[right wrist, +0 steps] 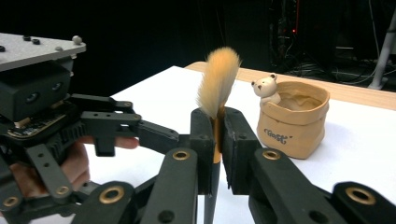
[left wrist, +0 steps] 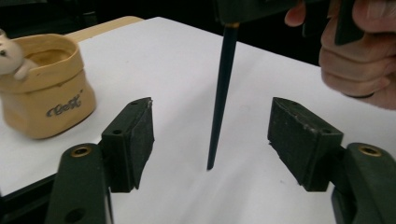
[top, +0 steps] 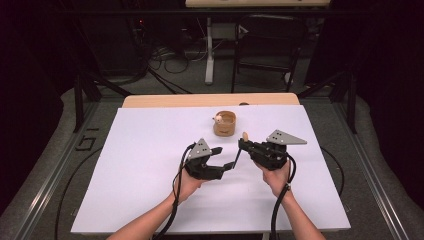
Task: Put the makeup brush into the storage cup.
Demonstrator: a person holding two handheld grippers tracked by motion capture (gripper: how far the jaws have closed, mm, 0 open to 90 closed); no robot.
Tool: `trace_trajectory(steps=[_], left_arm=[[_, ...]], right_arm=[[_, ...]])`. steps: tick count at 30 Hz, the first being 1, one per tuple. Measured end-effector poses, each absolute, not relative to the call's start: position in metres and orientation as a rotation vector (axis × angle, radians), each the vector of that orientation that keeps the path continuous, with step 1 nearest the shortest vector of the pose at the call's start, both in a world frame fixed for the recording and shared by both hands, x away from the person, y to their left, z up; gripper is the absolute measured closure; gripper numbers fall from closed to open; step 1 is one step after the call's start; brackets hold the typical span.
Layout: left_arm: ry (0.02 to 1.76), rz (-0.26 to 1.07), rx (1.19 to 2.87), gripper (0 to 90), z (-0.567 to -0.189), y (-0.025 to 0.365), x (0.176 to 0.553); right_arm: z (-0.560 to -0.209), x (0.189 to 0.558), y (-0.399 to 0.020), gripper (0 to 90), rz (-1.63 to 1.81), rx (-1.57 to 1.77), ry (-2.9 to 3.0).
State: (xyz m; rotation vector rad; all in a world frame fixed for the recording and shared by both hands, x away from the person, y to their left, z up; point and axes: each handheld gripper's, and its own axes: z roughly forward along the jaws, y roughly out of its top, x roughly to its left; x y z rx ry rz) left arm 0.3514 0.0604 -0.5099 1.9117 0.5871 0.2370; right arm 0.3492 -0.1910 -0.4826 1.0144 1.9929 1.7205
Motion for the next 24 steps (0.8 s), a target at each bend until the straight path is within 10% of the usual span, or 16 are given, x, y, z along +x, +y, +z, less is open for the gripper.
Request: trace_trajectory(steps=[24], left_arm=[[0.676, 0.268, 2.0, 7.5, -0.516, 0.141, 0.34]], right_arm=[[-0.477, 0.35, -0.198, 84.1, 1.641, 1.001, 1.997]])
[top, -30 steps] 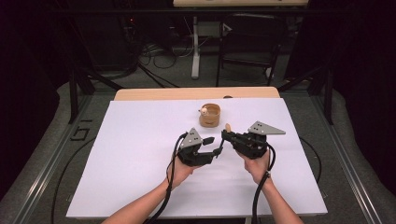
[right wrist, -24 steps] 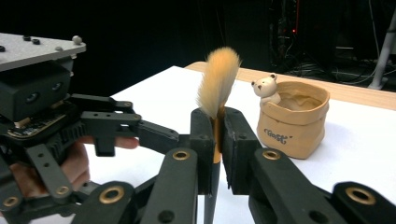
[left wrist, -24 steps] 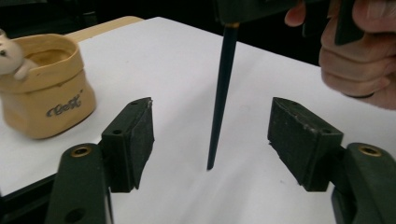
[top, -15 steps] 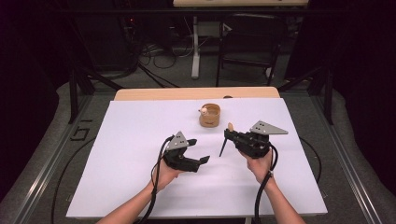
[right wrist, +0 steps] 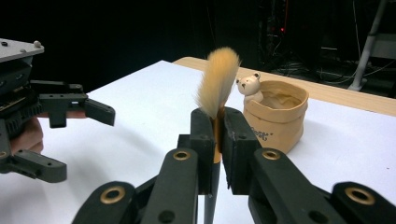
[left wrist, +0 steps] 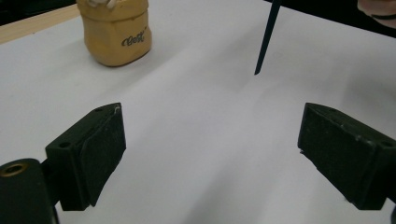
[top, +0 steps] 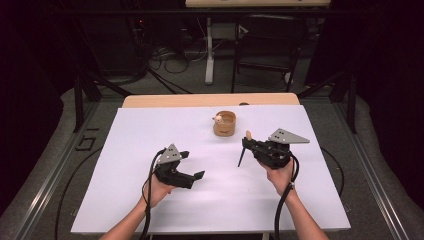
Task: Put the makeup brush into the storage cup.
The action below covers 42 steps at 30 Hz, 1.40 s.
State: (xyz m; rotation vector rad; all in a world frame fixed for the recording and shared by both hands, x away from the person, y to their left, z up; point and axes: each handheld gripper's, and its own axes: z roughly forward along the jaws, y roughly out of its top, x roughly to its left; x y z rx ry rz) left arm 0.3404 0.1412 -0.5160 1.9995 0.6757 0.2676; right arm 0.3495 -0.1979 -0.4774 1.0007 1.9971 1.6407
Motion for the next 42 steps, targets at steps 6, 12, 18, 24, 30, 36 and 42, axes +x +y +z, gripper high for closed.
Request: trace_trajectory(steps=[6, 12, 18, 24, 30, 36, 42], left_arm=[[0.712, 0.281, 2.007, 2.7, -0.521, 0.161, 0.337], [0.745, 0.29, 1.98, 1.0, -0.523, 0.173, 0.335], [0.768, 0.281, 1.976, 0.1, -0.526, 0.184, 0.332], [0.797, 0.301, 1.954, 0.1, -0.527, 0.198, 0.328], [0.821, 0.322, 1.946, 0.1, -0.53, 0.204, 0.333], [0.833, 0.327, 1.933, 0.2, -0.531, 0.208, 0.335], [0.836, 0.318, 1.931, 0.2, -0.532, 0.208, 0.336]], right_arm=[[-0.476, 0.35, -0.2, 84.1, 1.608, 0.997, 2.001], [-0.474, 0.35, -0.202, 84.1, 1.593, 1.001, 1.985], [-0.469, 0.352, -0.206, 84.1, 1.57, 0.998, 1.977], [-0.46, 0.357, -0.207, 84.1, 1.563, 0.983, 1.979], [-0.452, 0.363, -0.206, 84.2, 1.577, 0.991, 1.98], [-0.447, 0.371, -0.206, 84.3, 1.566, 0.994, 1.982], [-0.439, 0.381, -0.209, 84.4, 1.548, 0.992, 1.964]])
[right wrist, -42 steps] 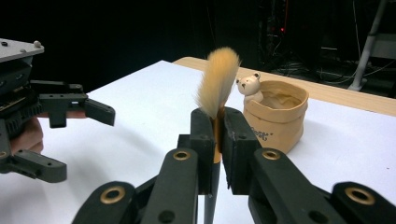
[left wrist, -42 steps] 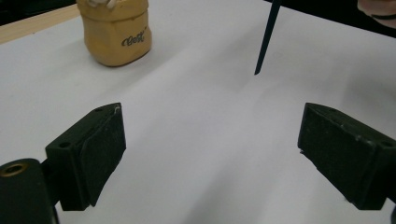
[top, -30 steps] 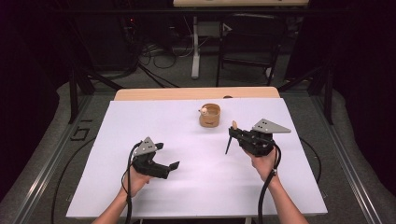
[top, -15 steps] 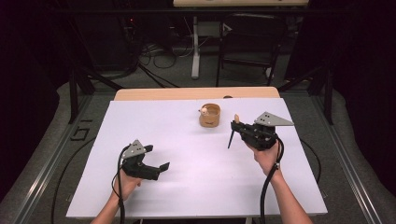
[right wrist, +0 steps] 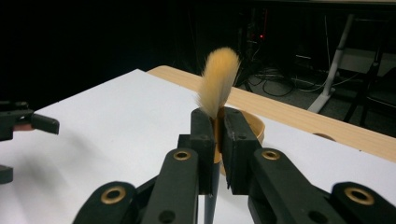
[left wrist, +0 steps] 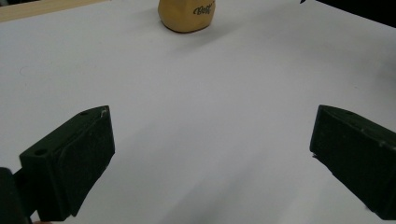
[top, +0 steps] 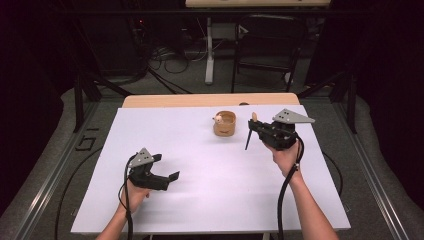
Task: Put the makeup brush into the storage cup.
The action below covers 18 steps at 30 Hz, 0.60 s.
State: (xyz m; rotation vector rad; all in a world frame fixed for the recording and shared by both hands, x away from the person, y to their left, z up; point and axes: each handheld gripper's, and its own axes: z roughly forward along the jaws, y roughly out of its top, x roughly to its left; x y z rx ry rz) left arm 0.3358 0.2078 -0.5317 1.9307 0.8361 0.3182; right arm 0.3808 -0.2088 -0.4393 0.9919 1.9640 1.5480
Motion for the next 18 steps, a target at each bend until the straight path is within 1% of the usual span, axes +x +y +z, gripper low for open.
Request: trace_trajectory(steps=[18], left_arm=[[0.836, 0.316, 1.927, 0.1, -0.532, 0.209, 0.336]], right_arm=[[-0.424, 0.405, -0.201, 84.3, 1.51, 0.963, 1.968]])
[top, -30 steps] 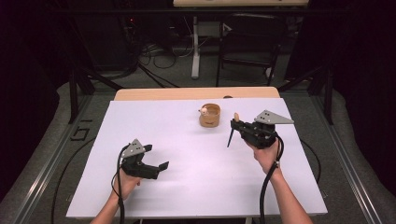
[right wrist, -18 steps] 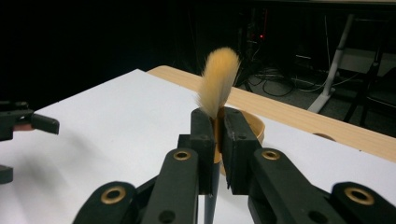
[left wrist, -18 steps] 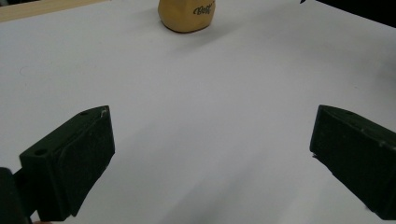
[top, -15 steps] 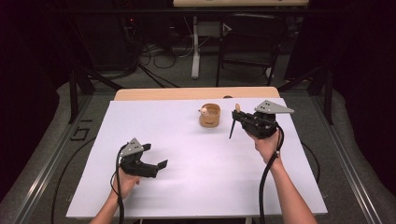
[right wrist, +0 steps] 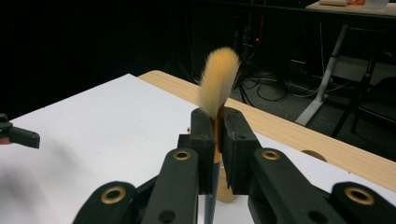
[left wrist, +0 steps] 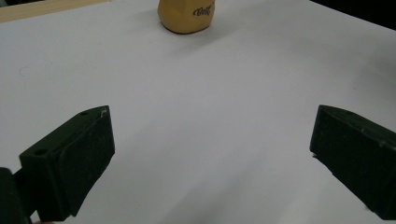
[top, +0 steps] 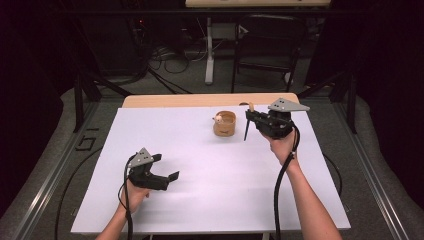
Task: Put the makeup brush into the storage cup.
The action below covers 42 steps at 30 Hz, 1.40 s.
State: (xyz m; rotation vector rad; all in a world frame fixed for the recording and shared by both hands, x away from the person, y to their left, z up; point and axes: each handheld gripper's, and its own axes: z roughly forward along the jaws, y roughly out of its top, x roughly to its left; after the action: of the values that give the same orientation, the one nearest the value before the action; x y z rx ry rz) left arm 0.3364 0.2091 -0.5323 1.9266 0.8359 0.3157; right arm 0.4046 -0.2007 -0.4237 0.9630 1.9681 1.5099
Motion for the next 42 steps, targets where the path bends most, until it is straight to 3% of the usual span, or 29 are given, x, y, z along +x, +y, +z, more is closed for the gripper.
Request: trace_trajectory(steps=[42], left_arm=[[0.829, 0.365, 1.871, 0.0, -0.536, 0.224, 0.337]], right_arm=[[-0.395, 0.451, -0.19, 84.3, 1.519, 0.928, 1.879]])
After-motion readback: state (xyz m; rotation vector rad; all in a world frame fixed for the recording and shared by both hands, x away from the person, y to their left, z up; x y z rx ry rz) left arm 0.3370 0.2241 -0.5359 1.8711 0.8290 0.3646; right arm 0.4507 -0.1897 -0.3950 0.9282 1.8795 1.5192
